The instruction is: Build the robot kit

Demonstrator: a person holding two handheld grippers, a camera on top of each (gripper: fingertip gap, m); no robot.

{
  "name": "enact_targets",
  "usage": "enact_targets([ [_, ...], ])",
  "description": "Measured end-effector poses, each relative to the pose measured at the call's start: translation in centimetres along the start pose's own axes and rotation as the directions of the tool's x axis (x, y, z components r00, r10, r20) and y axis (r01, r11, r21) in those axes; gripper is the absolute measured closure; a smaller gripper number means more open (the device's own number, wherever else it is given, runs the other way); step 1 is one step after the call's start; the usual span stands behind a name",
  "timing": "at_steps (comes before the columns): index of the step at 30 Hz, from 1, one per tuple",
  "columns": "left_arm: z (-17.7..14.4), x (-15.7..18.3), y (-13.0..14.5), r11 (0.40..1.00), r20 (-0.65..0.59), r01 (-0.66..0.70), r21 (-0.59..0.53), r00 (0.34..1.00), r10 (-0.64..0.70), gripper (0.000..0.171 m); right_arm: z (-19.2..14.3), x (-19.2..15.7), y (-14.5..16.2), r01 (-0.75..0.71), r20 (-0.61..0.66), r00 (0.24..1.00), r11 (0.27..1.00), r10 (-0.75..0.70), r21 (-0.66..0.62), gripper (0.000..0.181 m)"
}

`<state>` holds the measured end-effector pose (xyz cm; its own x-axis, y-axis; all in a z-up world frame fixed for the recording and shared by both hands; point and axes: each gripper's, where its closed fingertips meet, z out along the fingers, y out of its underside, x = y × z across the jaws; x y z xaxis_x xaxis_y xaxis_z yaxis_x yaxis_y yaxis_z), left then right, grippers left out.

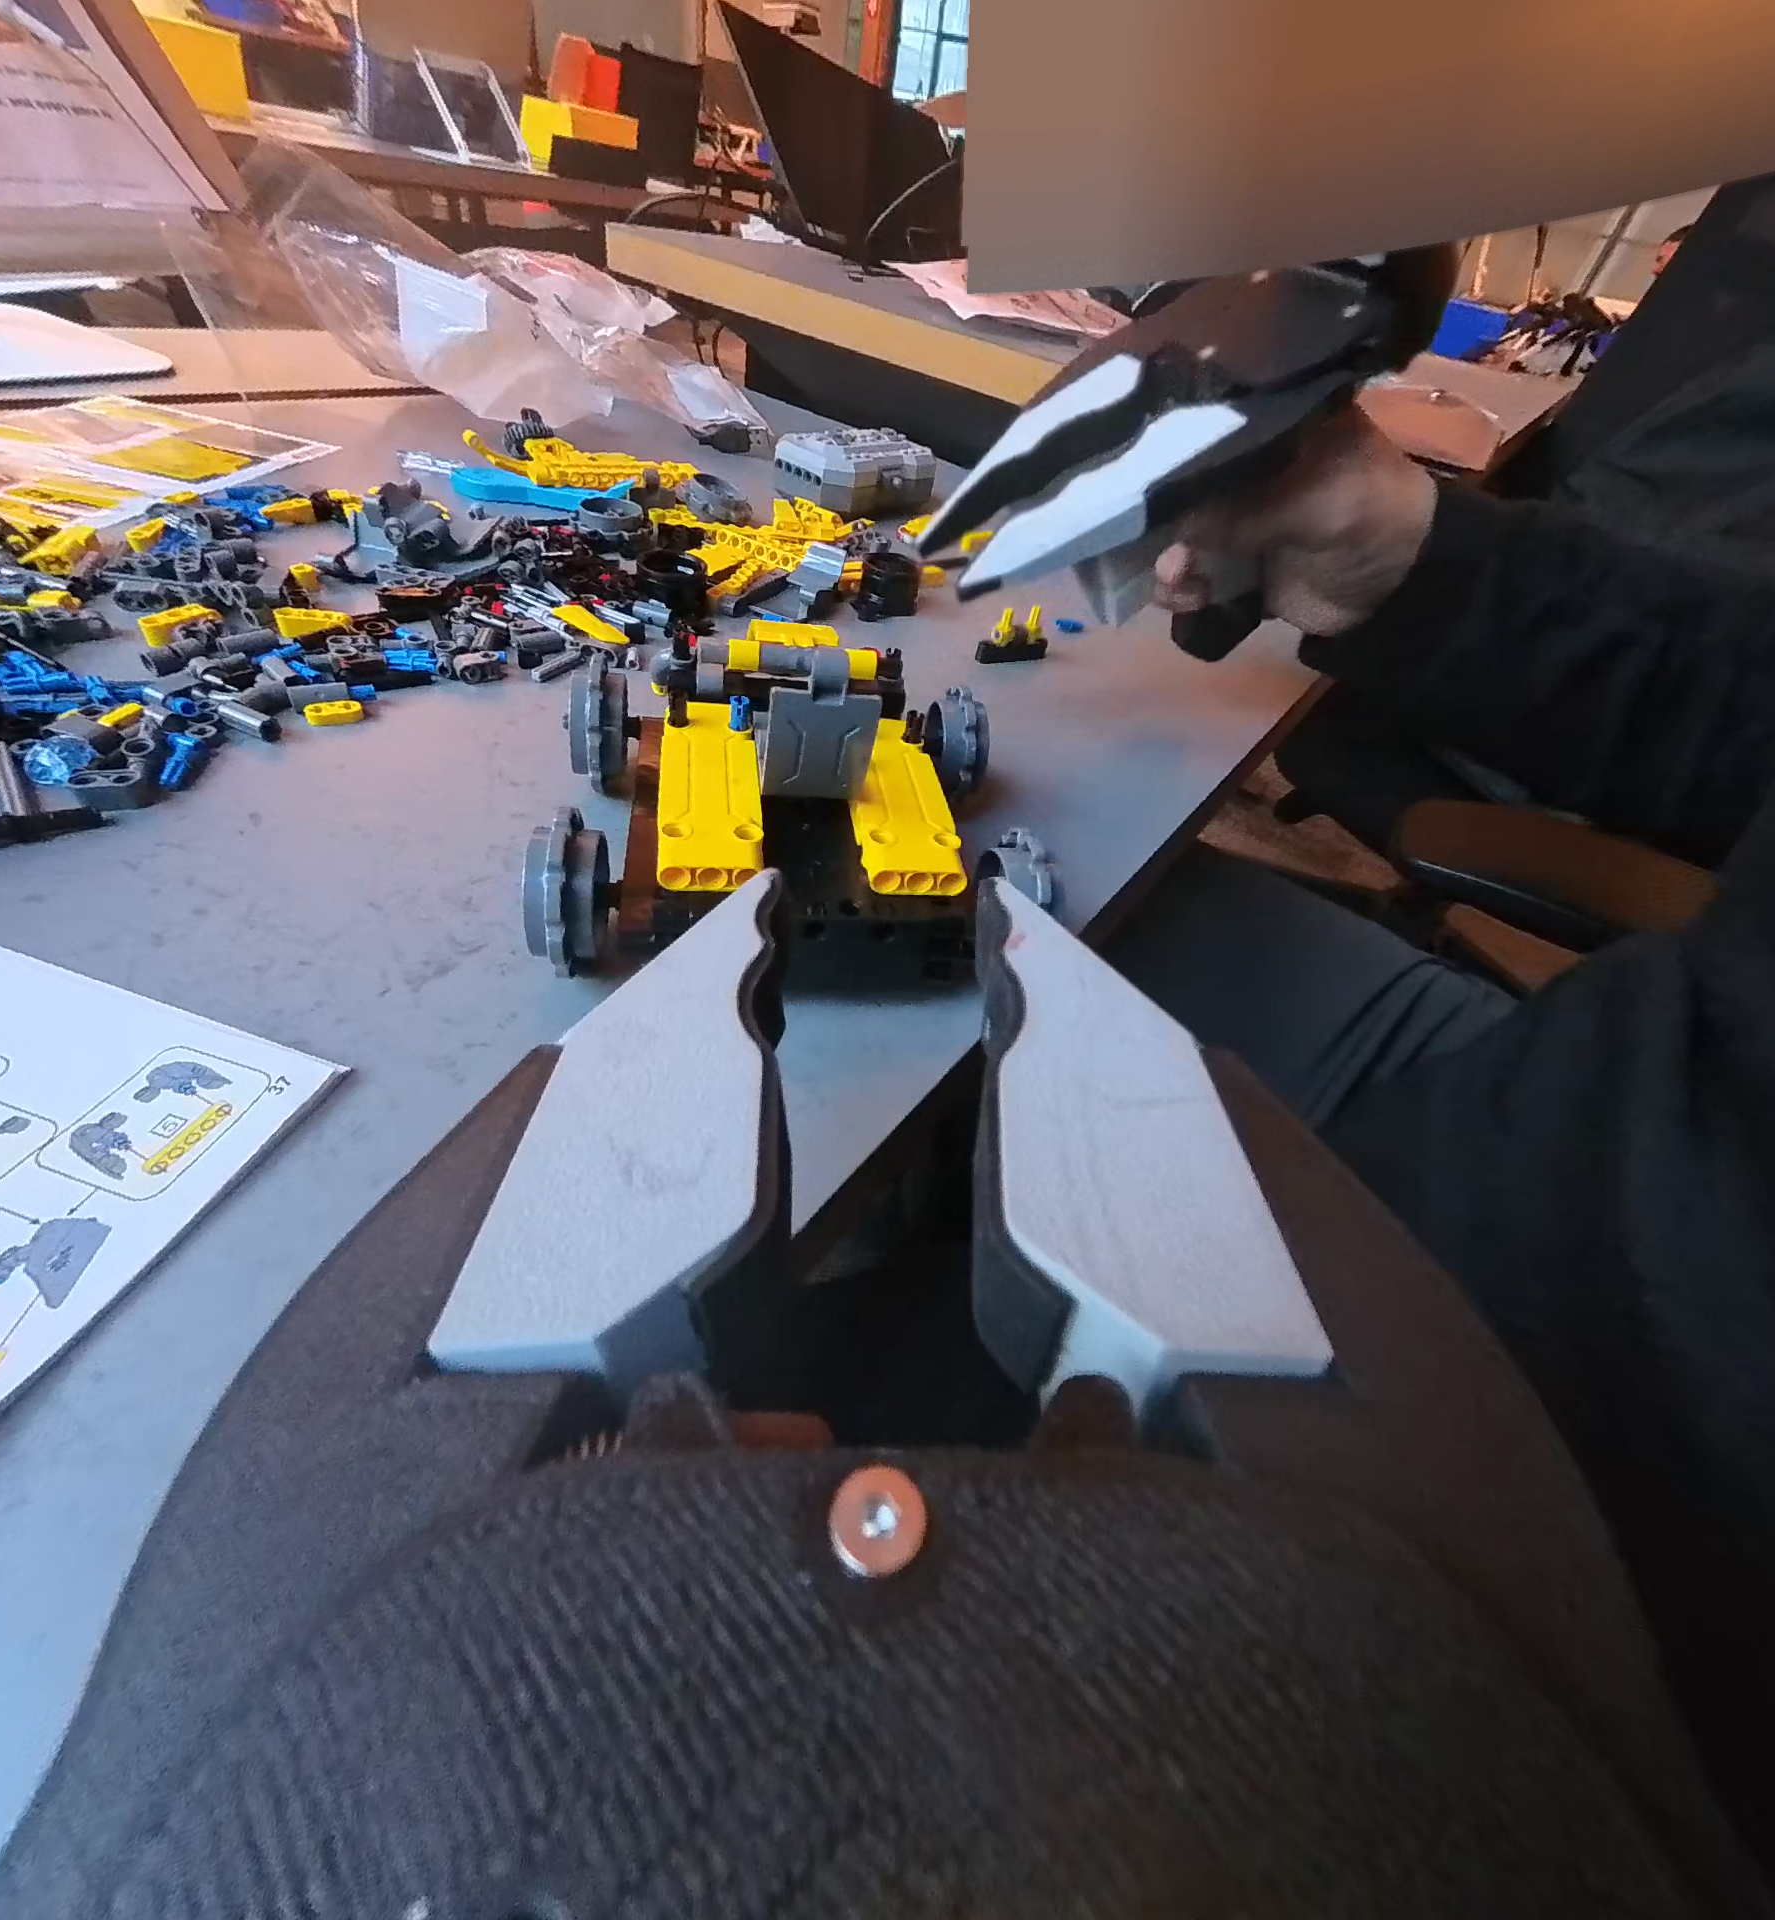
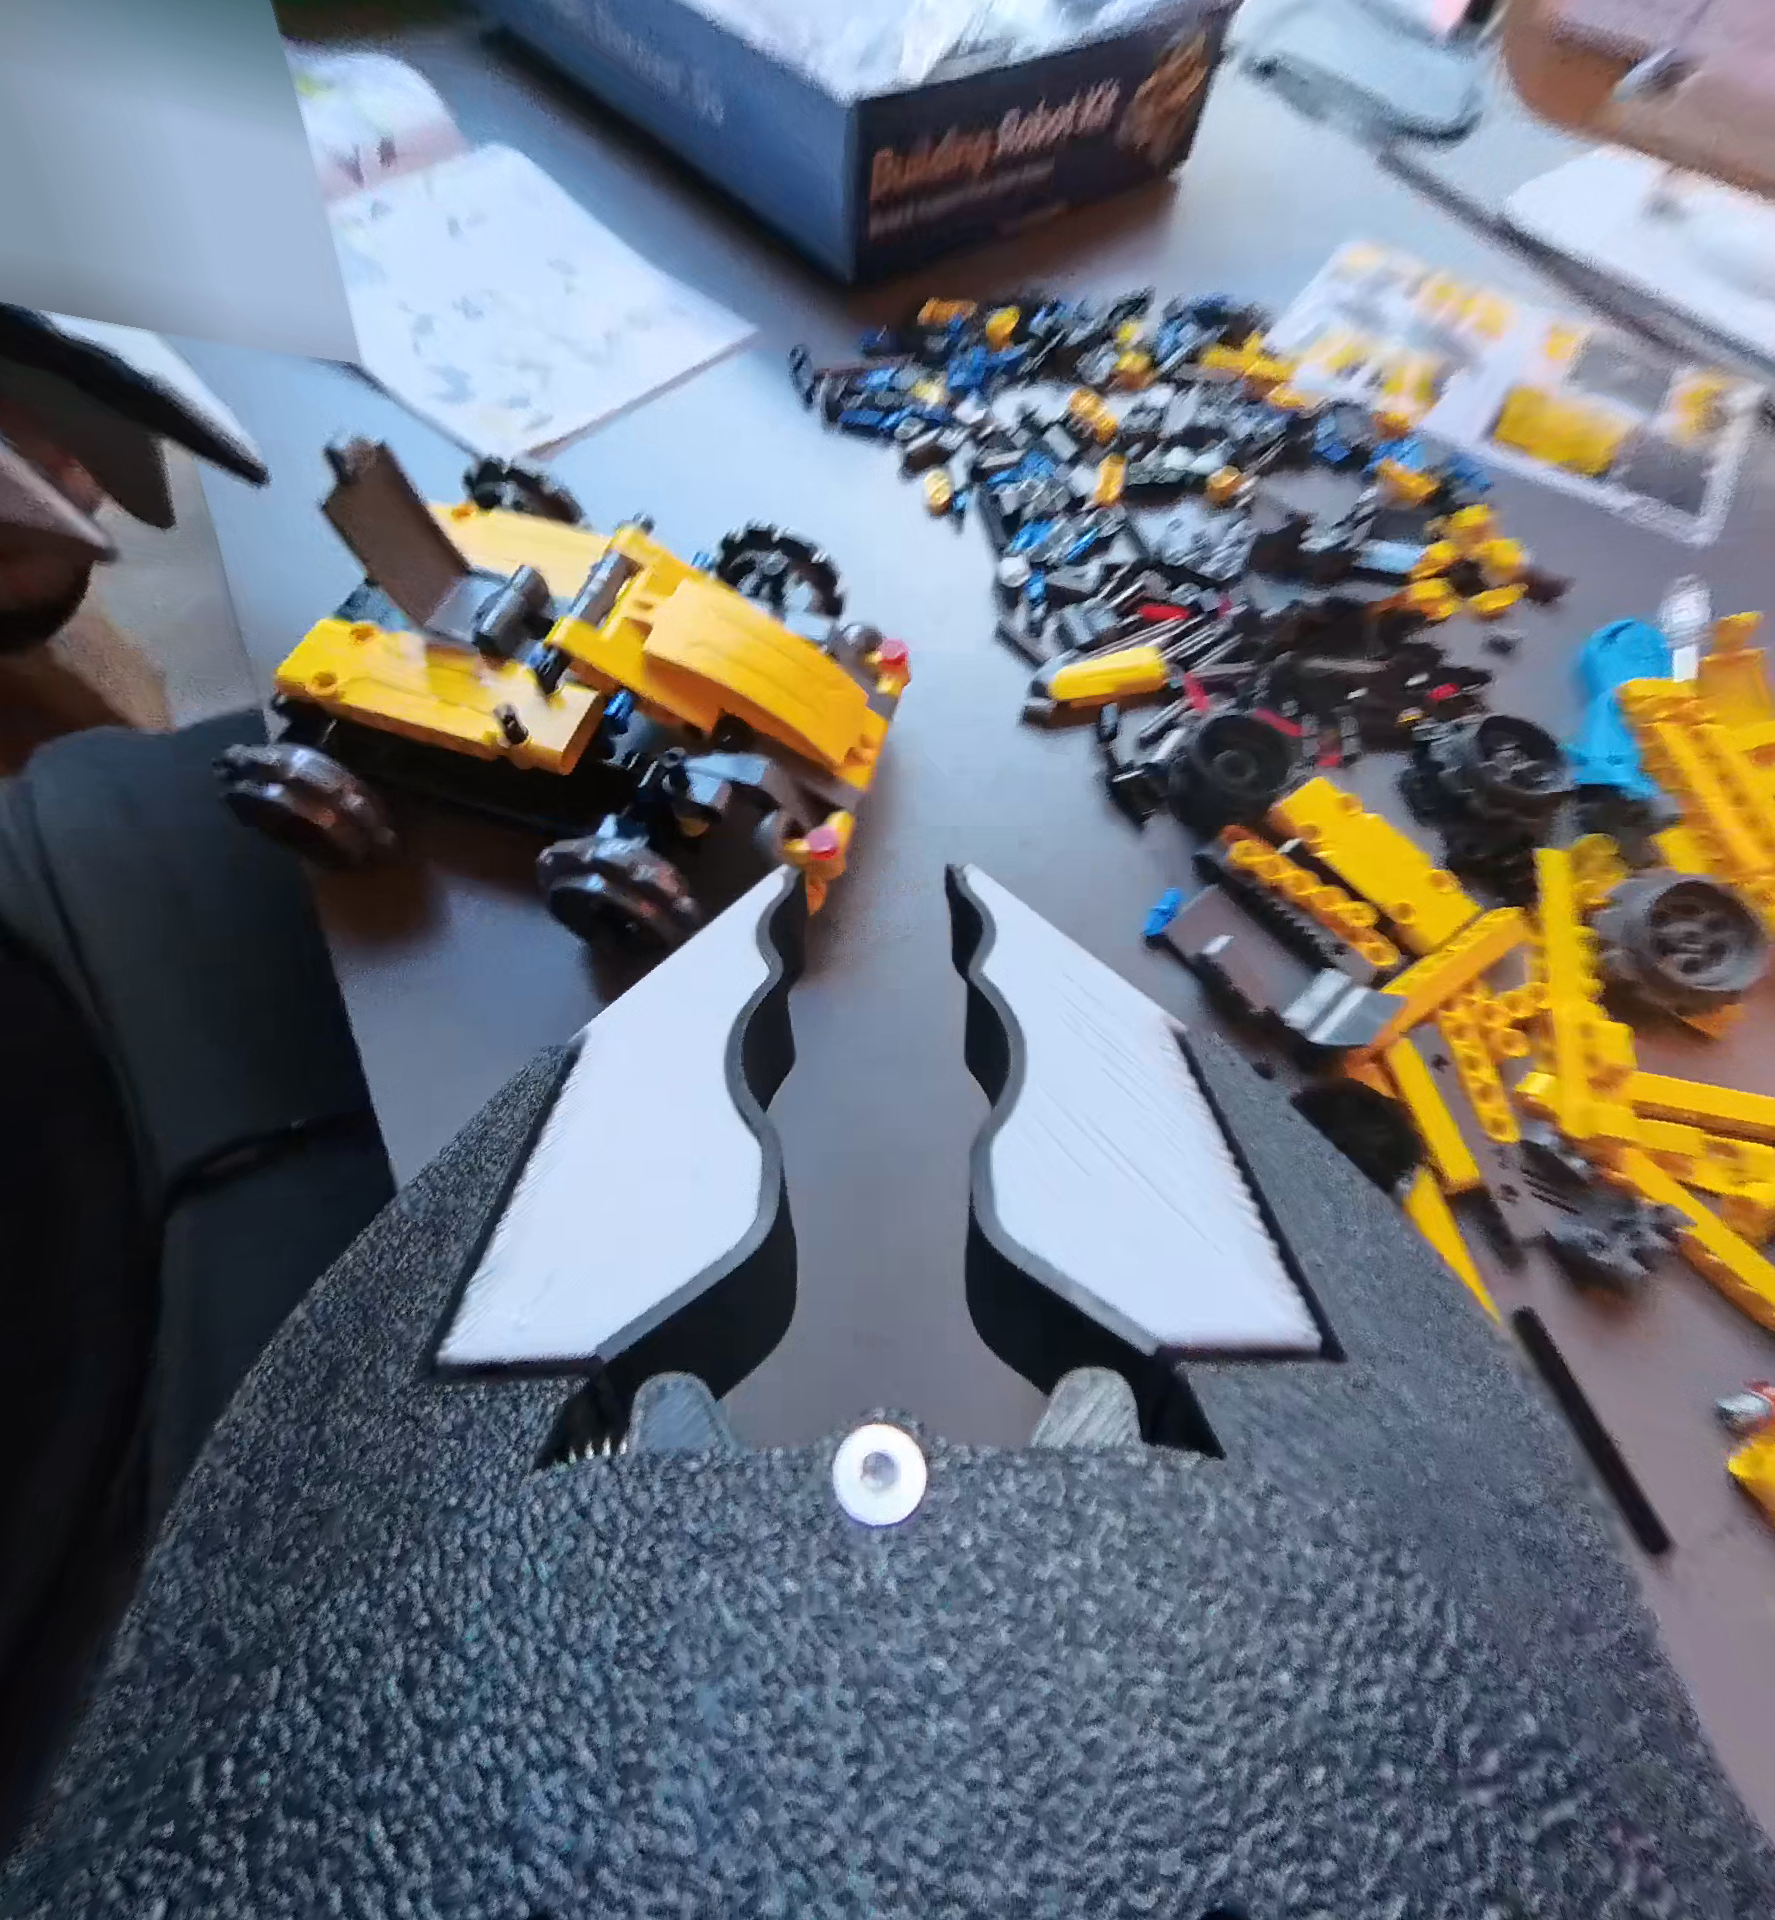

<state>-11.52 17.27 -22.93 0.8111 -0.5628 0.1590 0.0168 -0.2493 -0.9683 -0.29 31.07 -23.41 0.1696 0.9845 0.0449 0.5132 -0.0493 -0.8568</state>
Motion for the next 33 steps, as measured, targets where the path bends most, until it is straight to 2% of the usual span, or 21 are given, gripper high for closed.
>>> enact_targets([
  [5,-0.1,-0.7,-0.2,1.0,0.044,-0.018,0.011,0.999,0.017,0.139,-3.2,3.9,-2.0,-0.059,-0.144,0.985,0.976,0.09,0.211,0.154],
  [9,-0.3,-1.6,-0.3,1.0,0.081,-0.009,0.022,0.997,0.007,0.138,-5.2,7.3,-1.3,-0.066,-0.264,0.954,0.96,0.141,0.273,0.151],
  [13,-0.3,-2.4,-0.8,0.999,0.101,0.001,0.035,0.995,-0.005,0.136,-6.1,10.0,0.3,-0.05,-0.333,0.935,0.972,0.126,0.228,0.148],
  [16,-0.2,-3.0,-1.6,0.999,0.112,-0.01,0.037,0.994,0.005,0.129,-6.4,12.1,1.6,0.009,-0.402,0.914,0.99,0.049,0.14,0.155],
  [18,-0.4,-3.9,-2.9,0.998,0.135,-0.041,0.045,0.99,0.034,0.128,-6.6,13.5,2.0,0.031,-0.43,0.902,0.993,0.02,0.11,0.156],
  [22,-0.2,-7.0,-6.3,0.987,0.199,-0.152,0.045,0.97,0.14,0.122,-7.5,16.5,1.0,0.055,-0.467,0.884,0.987,0.022,0.152,0.156],
  [25,2.1,-10.0,-8.6,0.989,0.18,-0.144,-0.023,0.973,0.146,0.122,-7.4,18.5,-0.8,0.066,-0.455,0.89,0.977,0.034,0.202,0.156],
  [28,6.0,-13.9,-8.9,0.977,0.129,-0.018,-0.21,0.991,0.046,0.121,-6.1,20.8,-2.2,0.064,-0.425,0.905,0.976,0.032,0.21,0.151],
  [31,10.2,-17.4,-8.3,0.92,0.083,0.107,-0.376,0.993,-0.081,0.116,-4.7,22.1,-3.2,0.063,-0.379,0.925,0.973,0.026,0.22,0.15],
  [33,12.5,-19.5,-7.4,0.873,0.084,0.114,-0.475,0.993,-0.085,0.117,-3.9,22.4,-3.7,0.07,-0.352,0.936,0.975,0.009,0.213,0.15],
])
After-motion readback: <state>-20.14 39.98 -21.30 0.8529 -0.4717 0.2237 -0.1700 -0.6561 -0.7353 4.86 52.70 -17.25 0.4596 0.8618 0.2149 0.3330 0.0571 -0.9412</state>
